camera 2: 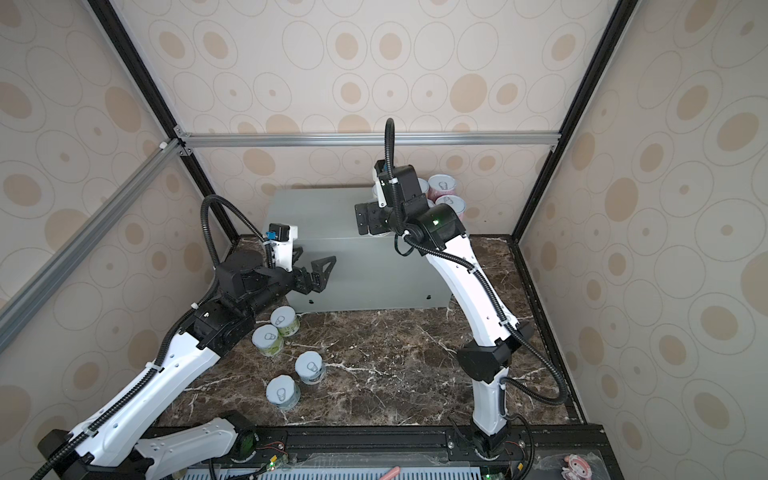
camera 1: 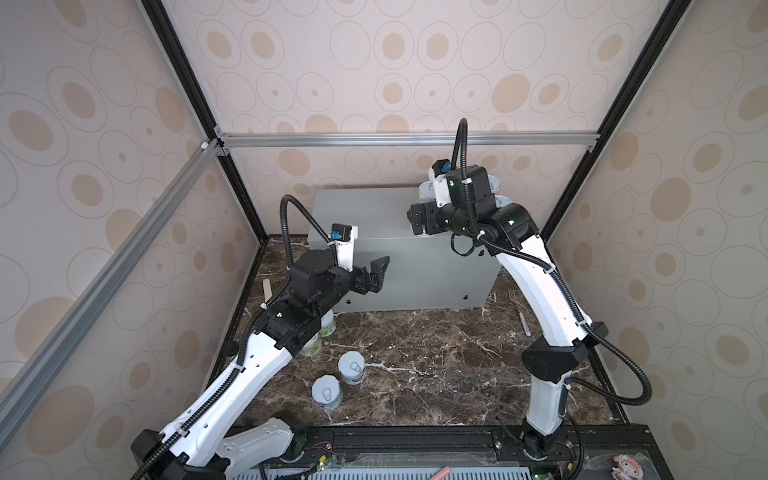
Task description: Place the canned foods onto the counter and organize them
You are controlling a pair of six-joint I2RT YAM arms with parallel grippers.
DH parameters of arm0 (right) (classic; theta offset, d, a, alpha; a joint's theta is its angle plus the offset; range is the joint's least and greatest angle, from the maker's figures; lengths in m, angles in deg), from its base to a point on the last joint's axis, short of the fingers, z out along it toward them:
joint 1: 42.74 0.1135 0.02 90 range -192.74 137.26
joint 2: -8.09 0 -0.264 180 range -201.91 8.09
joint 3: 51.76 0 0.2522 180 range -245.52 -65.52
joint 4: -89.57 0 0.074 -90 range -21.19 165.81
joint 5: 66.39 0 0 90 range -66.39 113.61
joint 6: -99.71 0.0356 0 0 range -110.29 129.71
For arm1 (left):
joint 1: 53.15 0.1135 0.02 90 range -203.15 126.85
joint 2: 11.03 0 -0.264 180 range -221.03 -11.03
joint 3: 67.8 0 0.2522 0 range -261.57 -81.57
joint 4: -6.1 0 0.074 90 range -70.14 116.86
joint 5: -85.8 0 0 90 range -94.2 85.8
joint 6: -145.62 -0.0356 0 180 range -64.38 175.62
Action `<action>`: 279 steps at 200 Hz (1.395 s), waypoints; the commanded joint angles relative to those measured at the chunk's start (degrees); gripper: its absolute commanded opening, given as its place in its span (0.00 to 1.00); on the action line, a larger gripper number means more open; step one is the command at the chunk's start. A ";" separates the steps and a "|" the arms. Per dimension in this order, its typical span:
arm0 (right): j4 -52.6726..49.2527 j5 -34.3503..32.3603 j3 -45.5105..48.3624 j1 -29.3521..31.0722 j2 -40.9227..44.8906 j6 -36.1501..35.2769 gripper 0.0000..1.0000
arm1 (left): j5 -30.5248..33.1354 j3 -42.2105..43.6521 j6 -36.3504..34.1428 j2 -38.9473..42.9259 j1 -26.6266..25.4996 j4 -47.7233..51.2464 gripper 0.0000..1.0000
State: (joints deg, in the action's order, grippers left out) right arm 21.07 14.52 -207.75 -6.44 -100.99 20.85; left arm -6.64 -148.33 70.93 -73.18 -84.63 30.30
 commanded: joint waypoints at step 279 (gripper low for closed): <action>47.73 16.43 101.63 -0.11 61.76 7.43 1.00 | -13.34 -26.34 -9.33 -24.36 1.28 -0.77 0.56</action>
State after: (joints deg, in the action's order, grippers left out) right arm 62.38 28.43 -109.24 -6.44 -38.26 25.99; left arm -14.82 -172.22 64.40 -96.61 -84.33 32.79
